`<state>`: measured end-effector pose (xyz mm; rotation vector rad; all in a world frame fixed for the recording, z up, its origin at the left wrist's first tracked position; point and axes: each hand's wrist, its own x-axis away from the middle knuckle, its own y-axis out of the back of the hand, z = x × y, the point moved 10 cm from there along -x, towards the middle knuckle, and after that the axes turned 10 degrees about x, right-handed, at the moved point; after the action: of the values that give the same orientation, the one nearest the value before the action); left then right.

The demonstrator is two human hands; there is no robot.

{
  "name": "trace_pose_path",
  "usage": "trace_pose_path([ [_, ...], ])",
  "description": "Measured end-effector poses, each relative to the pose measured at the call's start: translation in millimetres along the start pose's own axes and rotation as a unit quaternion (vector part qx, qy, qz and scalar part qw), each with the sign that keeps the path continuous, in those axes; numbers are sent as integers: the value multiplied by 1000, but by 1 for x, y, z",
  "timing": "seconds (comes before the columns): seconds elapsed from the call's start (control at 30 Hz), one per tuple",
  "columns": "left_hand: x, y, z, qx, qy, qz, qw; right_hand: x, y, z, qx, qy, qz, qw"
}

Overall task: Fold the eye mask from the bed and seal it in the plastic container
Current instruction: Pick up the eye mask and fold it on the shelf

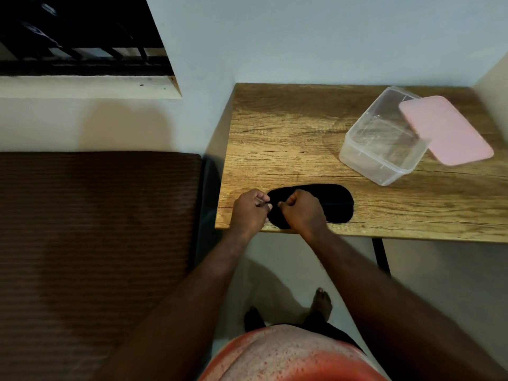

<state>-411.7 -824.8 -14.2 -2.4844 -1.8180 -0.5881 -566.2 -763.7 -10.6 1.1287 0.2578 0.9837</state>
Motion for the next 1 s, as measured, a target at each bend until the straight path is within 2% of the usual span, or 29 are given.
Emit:
trace_pose_path([
  [0.1, 0, 1, -1, -11, -4, -21, 1000, 2, 4, 2, 31, 10, -18, 999],
  [0.17, 0, 0, -4, -33, -17, -24, 999, 7, 11, 12, 94, 60, -64, 992],
  [0.27, 3, -4, -11, -75, -55, -24, 995, 19, 12, 25, 197, 163, -123, 959],
  [0.37, 7, -6, -17, -128, -87, -37, 987, 28, 8, 22, 258, 211, -146, 931],
  [0.47, 15, -8, -27, -266, -144, -51, 952, 38, -6, 18, 270, 243, -110, 925],
  [0.57, 27, -27, -33, -433, -253, -12, 865, 46, -23, 13, 240, 261, -46, 934],
  [0.63, 30, -40, -23, -483, -272, 39, 831, 50, -26, 10, 220, 268, -33, 937],
  [0.73, 33, -54, -4, -498, -278, 122, 812, 51, -29, 5, 236, 280, -21, 930],
  [0.8, 34, -55, 4, -490, -273, 152, 814, 50, -31, 2, 247, 289, -18, 925],
  [0.9, 32, -49, 10, -487, -276, 155, 814, 42, -24, -10, 244, 284, -28, 927],
  [1.0, 31, -47, 10, -489, -285, 146, 811, 26, -5, -37, 235, 230, -48, 943],
])
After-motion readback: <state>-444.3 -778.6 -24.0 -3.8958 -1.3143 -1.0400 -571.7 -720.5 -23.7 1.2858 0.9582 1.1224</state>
